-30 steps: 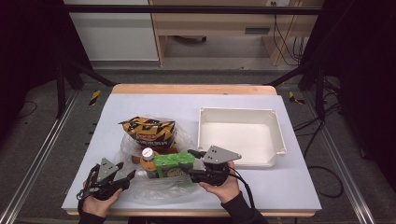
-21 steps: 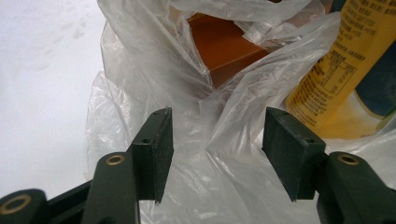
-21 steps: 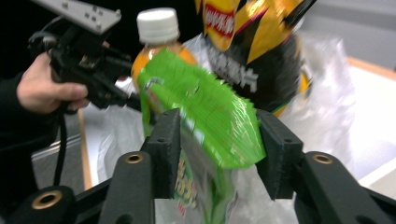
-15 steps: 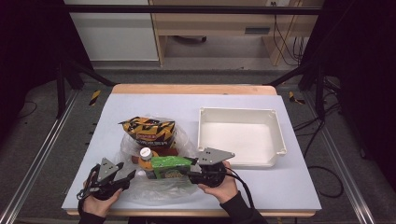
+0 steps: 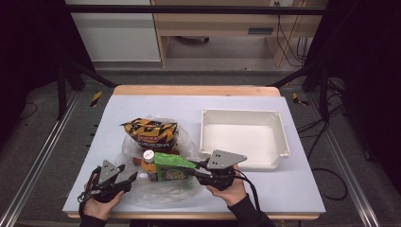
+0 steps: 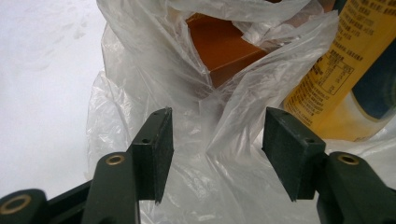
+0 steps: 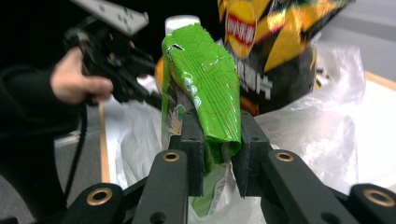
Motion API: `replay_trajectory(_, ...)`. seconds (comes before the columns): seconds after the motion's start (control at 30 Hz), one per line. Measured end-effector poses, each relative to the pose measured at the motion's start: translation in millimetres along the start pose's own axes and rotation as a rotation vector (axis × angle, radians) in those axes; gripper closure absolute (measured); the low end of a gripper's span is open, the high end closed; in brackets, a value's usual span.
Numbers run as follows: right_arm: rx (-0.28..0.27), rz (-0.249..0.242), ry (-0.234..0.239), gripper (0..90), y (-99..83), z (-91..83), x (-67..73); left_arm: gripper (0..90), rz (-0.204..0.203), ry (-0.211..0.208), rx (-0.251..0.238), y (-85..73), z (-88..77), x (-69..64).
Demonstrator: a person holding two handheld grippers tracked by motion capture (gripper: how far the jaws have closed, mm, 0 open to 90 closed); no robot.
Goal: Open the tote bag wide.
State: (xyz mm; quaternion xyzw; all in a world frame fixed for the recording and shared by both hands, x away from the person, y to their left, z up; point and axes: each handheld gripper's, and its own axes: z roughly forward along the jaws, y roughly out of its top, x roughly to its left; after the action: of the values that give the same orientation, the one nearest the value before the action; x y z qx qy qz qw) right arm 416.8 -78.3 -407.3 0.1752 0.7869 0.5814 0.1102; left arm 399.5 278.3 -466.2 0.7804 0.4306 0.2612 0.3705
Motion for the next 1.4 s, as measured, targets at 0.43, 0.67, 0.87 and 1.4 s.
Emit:
replay_trajectory(0.43, -0.102, 0.001, -0.023, 76.3, 28.4, -18.9, -5.4, 42.6, -0.001, -0.002, -0.003, 0.0, -0.3, 0.2)
replay_trajectory(0.67, -0.142, 0.004, -0.037, 76.3, 42.6, -37.0, -8.1, 42.6, -0.003, -0.003, -0.006, 0.1, -0.5, 0.2)
replay_trajectory(0.87, -0.190, -0.008, -0.080, 76.4, 59.4, -56.1, -12.8, 42.4, -0.005, -0.005, -0.012, 0.2, -1.0, 0.4)
replay_trajectory(1.4, -0.289, 0.010, -0.152, 76.4, 83.7, -69.0, -24.3, 34.3, -0.008, -0.034, -0.093, 7.3, -11.6, -1.8)
